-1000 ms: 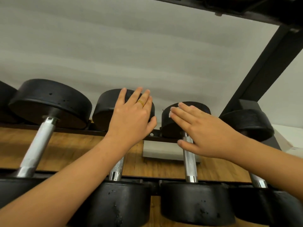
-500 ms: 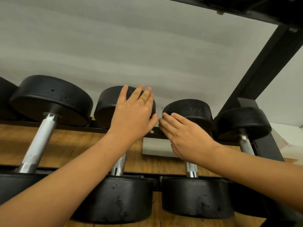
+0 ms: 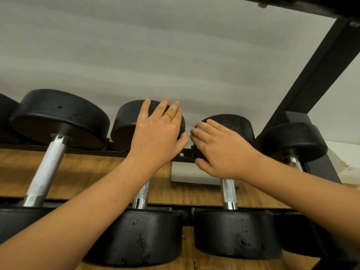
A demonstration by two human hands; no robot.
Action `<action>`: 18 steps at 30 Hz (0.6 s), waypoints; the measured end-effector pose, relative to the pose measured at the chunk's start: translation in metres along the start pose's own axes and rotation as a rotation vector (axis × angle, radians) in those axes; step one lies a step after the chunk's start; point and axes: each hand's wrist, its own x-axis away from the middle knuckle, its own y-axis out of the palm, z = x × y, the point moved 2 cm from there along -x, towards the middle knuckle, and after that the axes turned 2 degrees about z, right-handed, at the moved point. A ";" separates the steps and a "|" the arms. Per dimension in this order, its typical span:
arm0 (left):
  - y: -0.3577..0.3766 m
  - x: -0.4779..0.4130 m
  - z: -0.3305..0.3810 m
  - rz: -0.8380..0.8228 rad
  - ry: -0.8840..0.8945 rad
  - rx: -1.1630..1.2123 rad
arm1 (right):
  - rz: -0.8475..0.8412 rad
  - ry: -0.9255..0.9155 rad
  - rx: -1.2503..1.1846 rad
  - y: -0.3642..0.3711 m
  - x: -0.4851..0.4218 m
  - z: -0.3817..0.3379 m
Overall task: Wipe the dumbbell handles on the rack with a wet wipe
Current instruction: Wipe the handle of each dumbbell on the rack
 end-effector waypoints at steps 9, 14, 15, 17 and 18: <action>-0.001 -0.001 0.000 0.003 -0.003 0.002 | -0.004 0.072 0.060 0.000 0.000 -0.003; -0.003 0.000 0.000 -0.011 0.002 0.003 | 0.144 0.323 -0.331 0.006 0.049 0.025; -0.003 0.000 0.000 -0.011 0.000 0.004 | 0.160 0.420 -0.464 0.010 0.053 0.030; -0.004 0.000 0.000 -0.010 -0.006 0.014 | 0.206 0.567 -0.716 0.017 0.055 0.034; -0.005 -0.001 0.001 -0.011 -0.009 0.018 | 0.228 0.594 -0.791 0.018 0.055 0.033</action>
